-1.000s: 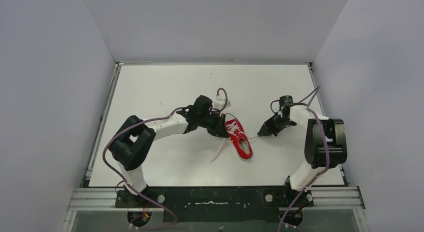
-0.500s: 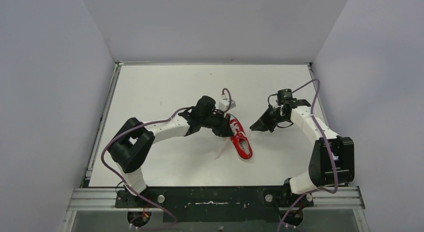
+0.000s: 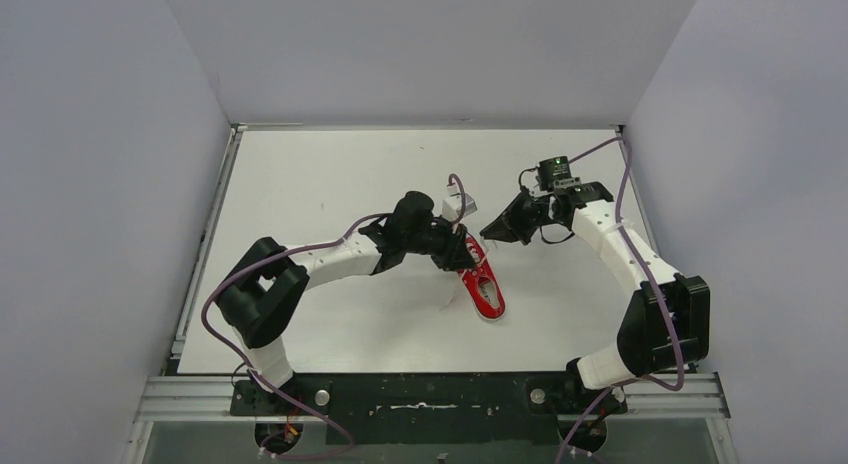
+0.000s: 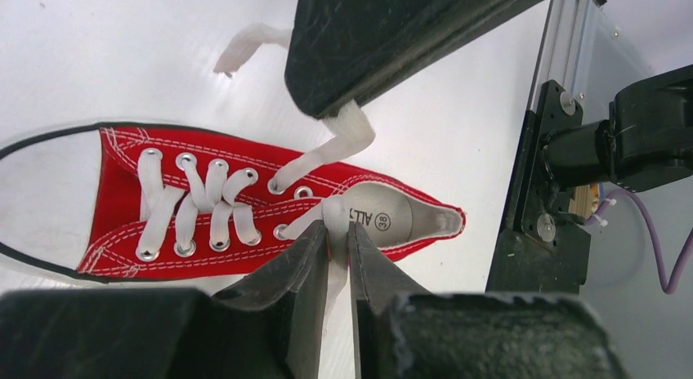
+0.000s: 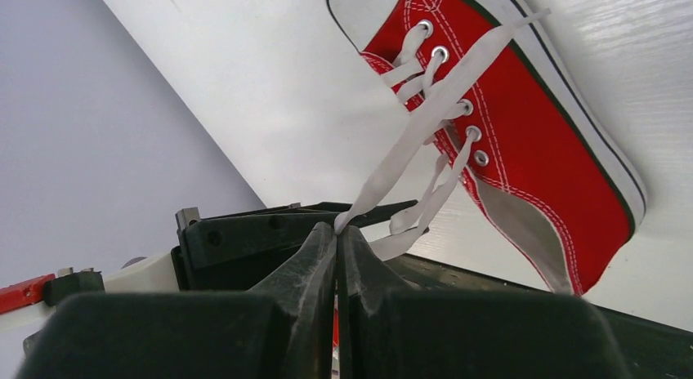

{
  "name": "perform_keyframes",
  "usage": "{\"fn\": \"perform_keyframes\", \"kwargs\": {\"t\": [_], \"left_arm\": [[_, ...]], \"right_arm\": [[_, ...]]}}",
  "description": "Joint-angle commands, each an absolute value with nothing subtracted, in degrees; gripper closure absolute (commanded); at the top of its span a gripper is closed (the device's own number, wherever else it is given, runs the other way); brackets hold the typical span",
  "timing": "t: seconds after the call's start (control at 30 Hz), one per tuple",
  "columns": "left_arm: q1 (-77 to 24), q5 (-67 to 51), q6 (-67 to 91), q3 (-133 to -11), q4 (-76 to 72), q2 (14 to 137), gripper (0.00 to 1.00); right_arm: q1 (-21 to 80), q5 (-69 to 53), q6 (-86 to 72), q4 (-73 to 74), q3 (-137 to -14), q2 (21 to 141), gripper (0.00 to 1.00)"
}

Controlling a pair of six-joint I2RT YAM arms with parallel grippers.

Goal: Tie the shoes

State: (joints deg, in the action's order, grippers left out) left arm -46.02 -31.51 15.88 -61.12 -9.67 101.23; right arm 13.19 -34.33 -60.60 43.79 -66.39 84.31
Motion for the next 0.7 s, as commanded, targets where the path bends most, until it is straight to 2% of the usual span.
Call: {"fn": "perform_keyframes", "kwargs": {"t": [0.0,0.47,0.67], "left_arm": [[-46.05,-31.49,16.45,-61.17,-17.30,99.17,0.87],[-45.59,-28.71,20.62,-59.84,-23.05,102.16,0.83],[-45.18,-27.62,20.52,-59.16,-23.11,102.43,0.74]], "right_arm": [[14.47,-34.68,-63.03,43.39,-70.30,83.53,1.00],[15.06,-33.21,-62.87,46.08,-73.54,83.91,1.00],[14.96,-33.71,-62.84,45.98,-73.09,84.11,1.00]]}}
